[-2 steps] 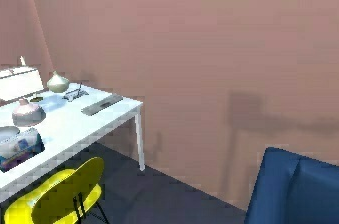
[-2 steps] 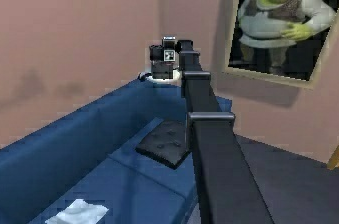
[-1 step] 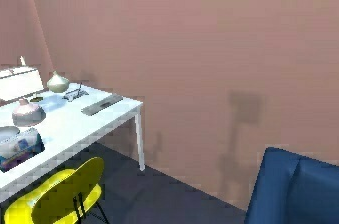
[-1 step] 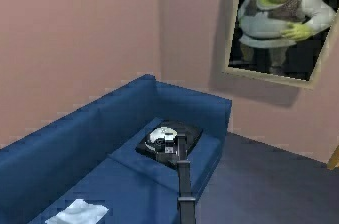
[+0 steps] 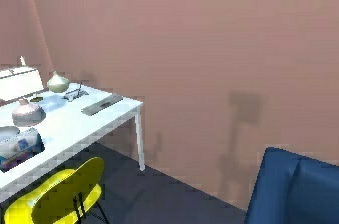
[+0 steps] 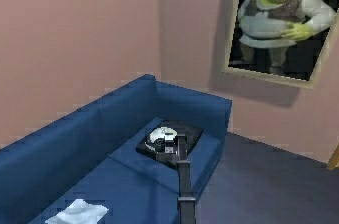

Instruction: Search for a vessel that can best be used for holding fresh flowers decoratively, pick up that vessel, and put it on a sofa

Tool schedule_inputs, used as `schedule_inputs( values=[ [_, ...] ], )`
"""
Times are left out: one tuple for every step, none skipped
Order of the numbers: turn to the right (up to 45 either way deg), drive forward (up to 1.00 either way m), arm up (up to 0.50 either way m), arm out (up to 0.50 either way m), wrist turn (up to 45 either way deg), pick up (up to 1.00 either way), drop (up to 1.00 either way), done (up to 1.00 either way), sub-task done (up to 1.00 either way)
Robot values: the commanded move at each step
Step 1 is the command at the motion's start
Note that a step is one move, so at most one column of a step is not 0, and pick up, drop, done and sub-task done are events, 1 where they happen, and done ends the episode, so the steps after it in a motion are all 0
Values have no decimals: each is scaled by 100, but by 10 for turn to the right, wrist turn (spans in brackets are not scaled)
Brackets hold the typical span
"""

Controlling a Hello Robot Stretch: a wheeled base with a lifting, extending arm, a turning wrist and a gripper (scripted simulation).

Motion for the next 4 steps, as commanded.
schedule_inputs(
  values=[
    [0, 0, 0, 0, 0, 0, 100, 0, 0],
    [0, 0, 10, 0, 0, 0, 0, 0, 0],
    [0, 0, 0, -8, 0, 0, 0, 0, 0],
    [0, 0, 0, 0, 0, 0, 0, 100, 0]
  ],
)
